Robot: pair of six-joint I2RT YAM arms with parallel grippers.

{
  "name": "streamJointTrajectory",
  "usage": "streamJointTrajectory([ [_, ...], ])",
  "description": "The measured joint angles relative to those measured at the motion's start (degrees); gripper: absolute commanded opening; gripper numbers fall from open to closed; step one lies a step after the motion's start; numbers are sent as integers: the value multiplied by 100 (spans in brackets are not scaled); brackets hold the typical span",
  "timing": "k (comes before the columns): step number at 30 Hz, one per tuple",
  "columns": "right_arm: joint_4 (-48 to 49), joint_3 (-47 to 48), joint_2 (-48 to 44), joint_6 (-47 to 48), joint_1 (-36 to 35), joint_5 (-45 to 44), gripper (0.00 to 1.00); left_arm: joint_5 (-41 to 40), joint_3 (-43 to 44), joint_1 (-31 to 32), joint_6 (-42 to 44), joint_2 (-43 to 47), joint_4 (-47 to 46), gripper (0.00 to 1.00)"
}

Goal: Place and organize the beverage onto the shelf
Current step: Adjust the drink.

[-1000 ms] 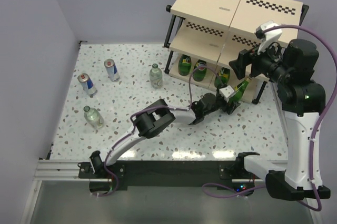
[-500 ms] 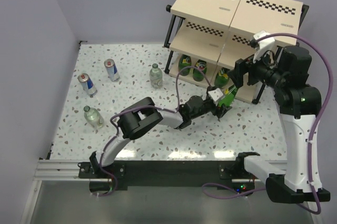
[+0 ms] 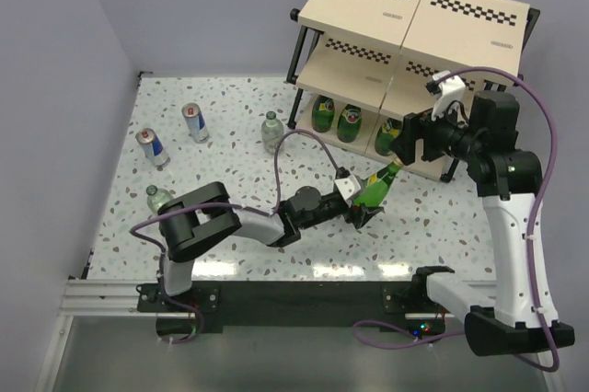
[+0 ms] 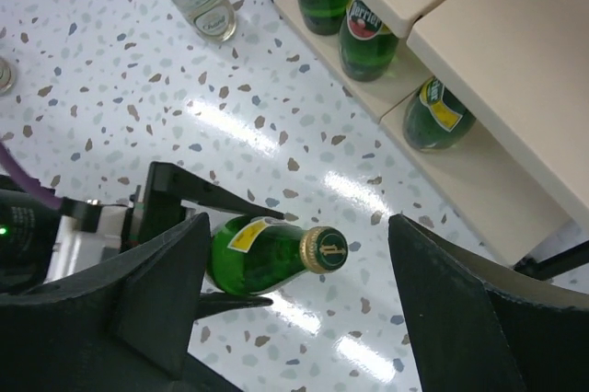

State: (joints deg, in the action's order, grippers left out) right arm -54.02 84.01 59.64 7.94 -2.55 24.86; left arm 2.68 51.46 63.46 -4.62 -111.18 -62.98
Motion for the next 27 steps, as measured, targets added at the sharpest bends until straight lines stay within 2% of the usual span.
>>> streamJointTrajectory([
  [8, 118, -509, 160, -577, 37, 254, 78, -107, -422, 229, 90, 588, -79, 0],
  [20, 275, -999, 177, -988, 50, 623, 70, -490, -385, 315, 232, 599, -122, 0],
  [27, 282, -1014, 96, -1014, 70, 680, 53, -717, -144, 315, 280, 599, -122, 0],
])
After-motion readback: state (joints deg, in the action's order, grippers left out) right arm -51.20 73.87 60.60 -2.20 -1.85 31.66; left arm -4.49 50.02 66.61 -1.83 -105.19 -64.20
